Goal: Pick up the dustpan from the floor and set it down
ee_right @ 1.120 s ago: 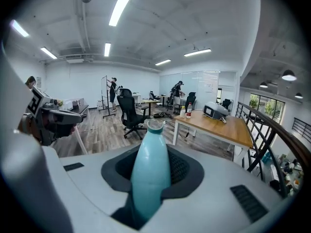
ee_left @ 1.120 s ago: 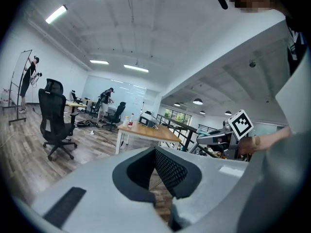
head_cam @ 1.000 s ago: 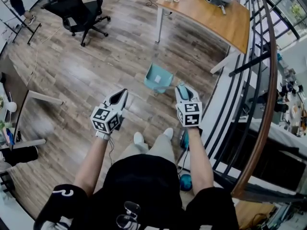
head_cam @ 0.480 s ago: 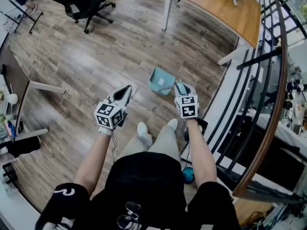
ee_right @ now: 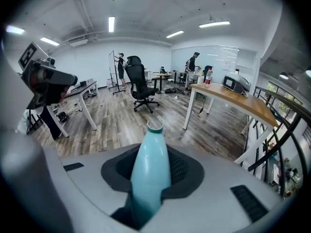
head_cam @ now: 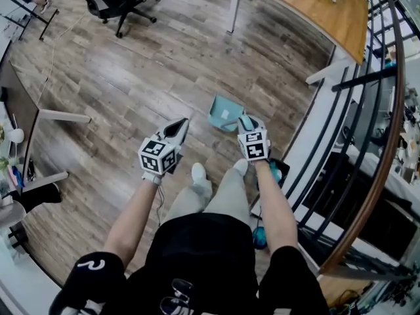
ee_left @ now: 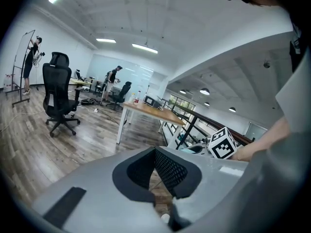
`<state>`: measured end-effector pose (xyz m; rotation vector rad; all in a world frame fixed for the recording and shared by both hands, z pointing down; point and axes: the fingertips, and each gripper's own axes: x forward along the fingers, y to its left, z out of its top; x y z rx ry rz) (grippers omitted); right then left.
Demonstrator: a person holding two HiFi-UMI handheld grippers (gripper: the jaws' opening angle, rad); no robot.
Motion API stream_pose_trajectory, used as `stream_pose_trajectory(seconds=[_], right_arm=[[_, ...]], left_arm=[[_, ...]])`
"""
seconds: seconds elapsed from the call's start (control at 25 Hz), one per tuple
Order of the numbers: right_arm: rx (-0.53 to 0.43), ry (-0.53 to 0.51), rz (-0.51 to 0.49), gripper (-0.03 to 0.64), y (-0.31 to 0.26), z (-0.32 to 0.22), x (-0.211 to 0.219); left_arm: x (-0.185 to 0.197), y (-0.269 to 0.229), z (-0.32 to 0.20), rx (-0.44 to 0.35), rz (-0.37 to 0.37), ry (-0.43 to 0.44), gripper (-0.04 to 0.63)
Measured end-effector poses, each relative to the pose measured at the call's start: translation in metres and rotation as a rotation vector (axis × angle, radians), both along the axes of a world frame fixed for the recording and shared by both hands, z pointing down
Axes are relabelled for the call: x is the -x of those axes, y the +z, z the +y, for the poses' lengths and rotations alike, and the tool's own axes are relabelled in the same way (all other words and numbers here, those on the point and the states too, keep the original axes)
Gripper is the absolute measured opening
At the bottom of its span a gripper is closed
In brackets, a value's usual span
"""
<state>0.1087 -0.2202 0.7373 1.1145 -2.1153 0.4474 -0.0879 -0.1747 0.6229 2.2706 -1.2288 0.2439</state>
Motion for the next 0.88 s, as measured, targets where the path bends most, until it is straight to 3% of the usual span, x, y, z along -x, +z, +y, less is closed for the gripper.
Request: stream_pose_trajectory(seconds=[0.6, 0.88], right_arm=[[0.039, -0.015, 0.046, 0.091, 0.071, -0.048, 0.02], [0.117, -0.04, 0.102, 0.091, 0.109, -0.039, 0.023]], left_arm=[[0.015, 0.059, -0.034, 0.092, -0.02, 0.011, -0.002], [0.024, 0.074, -0.029, 0.125, -0.021, -0.009, -0.002]])
